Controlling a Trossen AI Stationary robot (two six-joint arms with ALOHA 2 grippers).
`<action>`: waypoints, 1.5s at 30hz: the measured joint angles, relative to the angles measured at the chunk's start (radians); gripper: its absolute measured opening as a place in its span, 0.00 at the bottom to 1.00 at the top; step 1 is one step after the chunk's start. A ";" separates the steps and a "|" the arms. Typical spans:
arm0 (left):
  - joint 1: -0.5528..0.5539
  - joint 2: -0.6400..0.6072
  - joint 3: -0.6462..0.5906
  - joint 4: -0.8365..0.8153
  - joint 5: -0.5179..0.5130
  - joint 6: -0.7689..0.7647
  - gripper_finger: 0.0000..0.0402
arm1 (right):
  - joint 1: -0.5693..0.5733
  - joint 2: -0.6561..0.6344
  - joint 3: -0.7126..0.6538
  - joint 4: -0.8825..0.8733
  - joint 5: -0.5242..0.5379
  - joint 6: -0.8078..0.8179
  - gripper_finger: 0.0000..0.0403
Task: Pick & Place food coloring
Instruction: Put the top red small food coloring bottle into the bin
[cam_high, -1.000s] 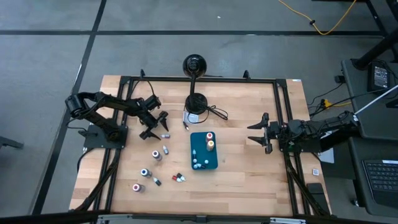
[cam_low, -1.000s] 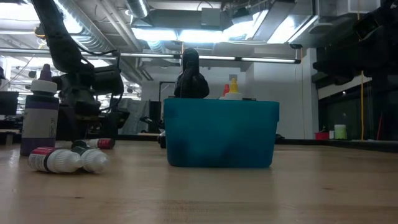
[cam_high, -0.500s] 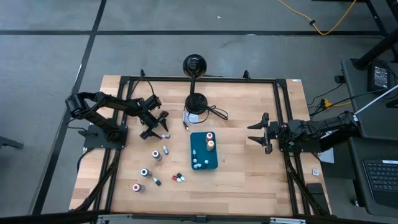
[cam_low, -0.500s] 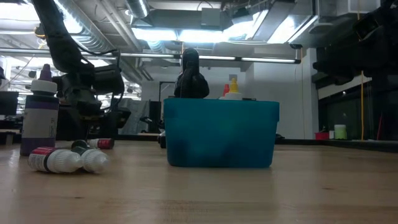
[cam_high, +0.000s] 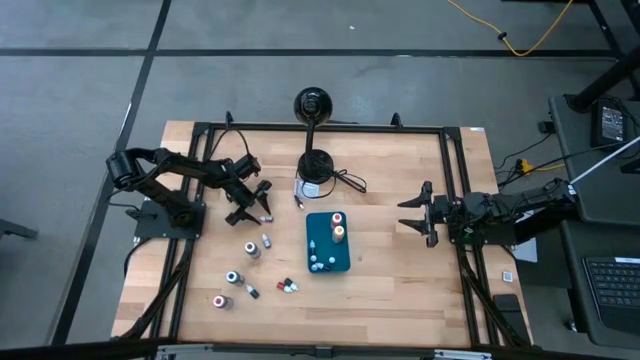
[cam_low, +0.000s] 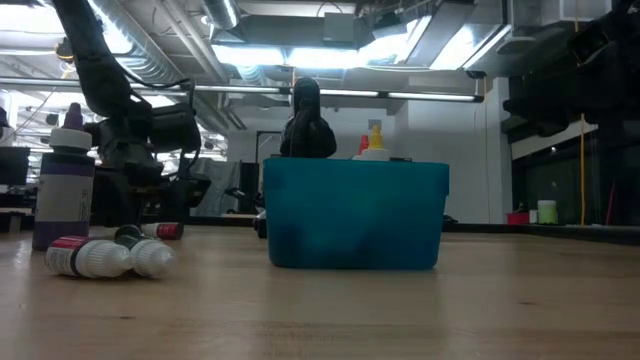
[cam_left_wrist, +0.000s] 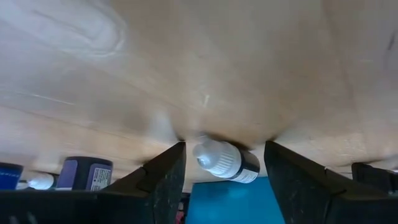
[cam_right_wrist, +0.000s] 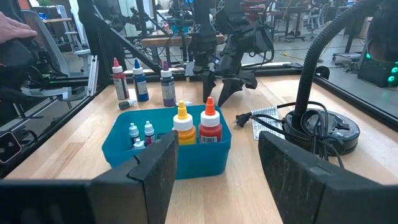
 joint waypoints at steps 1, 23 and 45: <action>0.000 0.000 0.000 0.000 -0.001 0.000 0.52 | 0.000 0.000 0.000 0.000 0.000 0.000 0.55; 0.000 0.000 0.000 -0.004 -0.007 0.015 0.38 | 0.000 0.000 0.000 0.000 0.000 0.000 0.55; 0.000 -0.002 0.001 -0.003 -0.023 0.215 0.16 | 0.000 0.000 0.000 0.000 0.000 0.000 0.55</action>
